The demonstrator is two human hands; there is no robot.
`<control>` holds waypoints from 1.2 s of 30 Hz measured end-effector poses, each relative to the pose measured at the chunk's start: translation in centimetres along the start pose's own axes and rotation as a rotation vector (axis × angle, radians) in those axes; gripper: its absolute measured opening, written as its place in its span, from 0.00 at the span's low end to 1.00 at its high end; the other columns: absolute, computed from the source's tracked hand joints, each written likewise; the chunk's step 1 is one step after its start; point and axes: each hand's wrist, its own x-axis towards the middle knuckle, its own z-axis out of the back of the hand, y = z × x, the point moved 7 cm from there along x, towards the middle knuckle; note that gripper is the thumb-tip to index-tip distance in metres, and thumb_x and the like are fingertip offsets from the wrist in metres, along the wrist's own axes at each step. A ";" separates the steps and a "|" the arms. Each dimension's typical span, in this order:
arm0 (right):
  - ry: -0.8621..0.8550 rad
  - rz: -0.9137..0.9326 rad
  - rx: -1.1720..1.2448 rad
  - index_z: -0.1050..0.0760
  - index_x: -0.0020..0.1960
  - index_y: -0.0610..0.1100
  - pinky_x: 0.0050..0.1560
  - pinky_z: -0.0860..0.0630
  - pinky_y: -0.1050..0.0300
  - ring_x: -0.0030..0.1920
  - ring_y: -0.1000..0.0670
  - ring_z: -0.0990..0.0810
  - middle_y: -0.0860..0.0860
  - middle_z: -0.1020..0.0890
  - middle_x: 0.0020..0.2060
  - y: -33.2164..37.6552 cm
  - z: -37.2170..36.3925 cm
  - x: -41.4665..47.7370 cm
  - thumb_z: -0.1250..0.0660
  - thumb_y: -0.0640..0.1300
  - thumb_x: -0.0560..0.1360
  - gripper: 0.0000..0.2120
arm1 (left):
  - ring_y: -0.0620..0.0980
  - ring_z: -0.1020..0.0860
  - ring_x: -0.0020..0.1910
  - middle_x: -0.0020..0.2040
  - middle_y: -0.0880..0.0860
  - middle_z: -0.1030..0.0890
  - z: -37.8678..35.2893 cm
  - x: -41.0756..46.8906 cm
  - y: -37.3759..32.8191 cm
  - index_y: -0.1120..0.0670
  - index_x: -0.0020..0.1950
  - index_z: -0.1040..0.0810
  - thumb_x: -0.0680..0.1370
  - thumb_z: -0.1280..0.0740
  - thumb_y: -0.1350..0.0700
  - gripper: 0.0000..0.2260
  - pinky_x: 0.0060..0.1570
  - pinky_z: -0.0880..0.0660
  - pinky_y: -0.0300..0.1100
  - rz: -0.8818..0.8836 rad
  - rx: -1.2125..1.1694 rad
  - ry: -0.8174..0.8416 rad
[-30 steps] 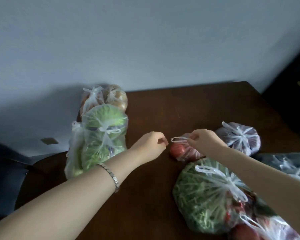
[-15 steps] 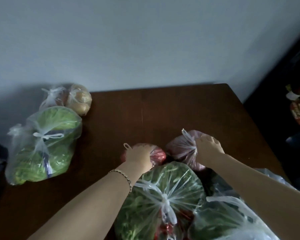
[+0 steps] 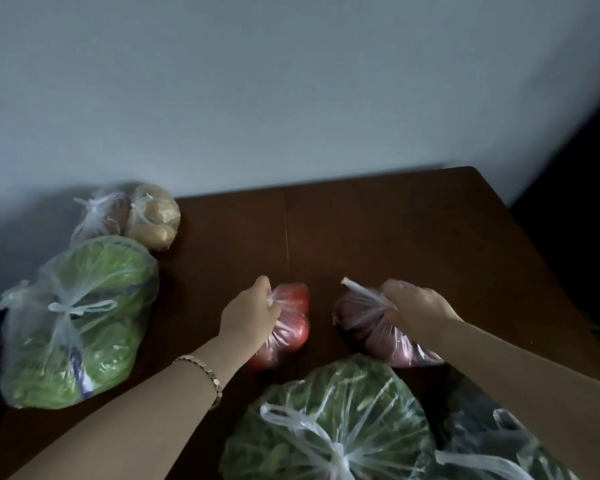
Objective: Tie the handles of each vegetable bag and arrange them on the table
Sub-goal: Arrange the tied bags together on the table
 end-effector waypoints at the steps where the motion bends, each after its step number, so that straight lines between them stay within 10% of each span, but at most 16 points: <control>1: -0.048 0.016 0.041 0.34 0.47 0.45 0.34 0.36 0.57 0.41 0.46 0.27 0.53 0.29 0.35 0.9 0.5 0.9 0.42 0.43 0.75 0.02 | 0.47 0.31 0.26 0.31 0.50 0.28 0.9 1.1 1.2 0.54 0.45 0.34 0.78 0.40 0.56 0.04 0.26 0.37 0.40 0.043 -0.075 -0.041; 14: -0.303 -0.143 0.596 0.42 0.33 0.48 0.33 0.36 0.54 0.31 0.50 0.33 0.50 0.30 0.31 12.5 2.1 17.4 0.40 0.40 0.74 0.14 | 0.60 0.25 0.43 0.41 0.59 0.25 8.7 16.8 9.8 0.58 0.45 0.34 0.76 0.39 0.58 0.05 0.39 0.33 0.45 0.141 -0.254 -0.275; 26: -0.286 -0.056 0.766 0.36 0.51 0.42 0.38 0.37 0.57 0.39 0.47 0.29 0.53 0.32 0.31 21.7 1.6 26.3 0.42 0.40 0.77 0.04 | 0.64 0.25 0.51 0.51 0.65 0.23 11.1 24.7 14.2 0.64 0.50 0.30 0.78 0.40 0.59 0.07 0.46 0.31 0.49 0.165 -0.314 -0.431; 29: -0.369 -0.053 0.637 0.34 0.55 0.42 0.46 0.31 0.55 0.51 0.44 0.26 0.47 0.25 0.46 21.0 0.9 25.0 0.39 0.46 0.75 0.12 | 0.65 0.27 0.53 0.55 0.65 0.27 9.7 23.4 13.8 0.63 0.55 0.30 0.76 0.37 0.59 0.10 0.50 0.30 0.52 0.092 -0.169 -0.435; 32: -0.390 -0.214 0.394 0.42 0.68 0.52 0.66 0.42 0.46 0.67 0.42 0.40 0.45 0.39 0.66 18.7 -0.2 23.4 0.35 0.58 0.70 0.31 | 0.66 0.38 0.67 0.70 0.62 0.40 7.9 21.9 13.3 0.51 0.67 0.32 0.73 0.33 0.50 0.23 0.62 0.35 0.57 0.042 0.137 -0.381; 36: -0.125 -0.288 0.642 0.54 0.72 0.63 0.70 0.41 0.40 0.72 0.40 0.44 0.46 0.52 0.75 17.6 -3.2 23.9 0.32 0.64 0.65 0.43 | 0.66 0.55 0.74 0.77 0.54 0.60 4.8 21.9 14.5 0.36 0.73 0.47 0.73 0.36 0.41 0.31 0.68 0.42 0.63 0.058 0.252 -0.066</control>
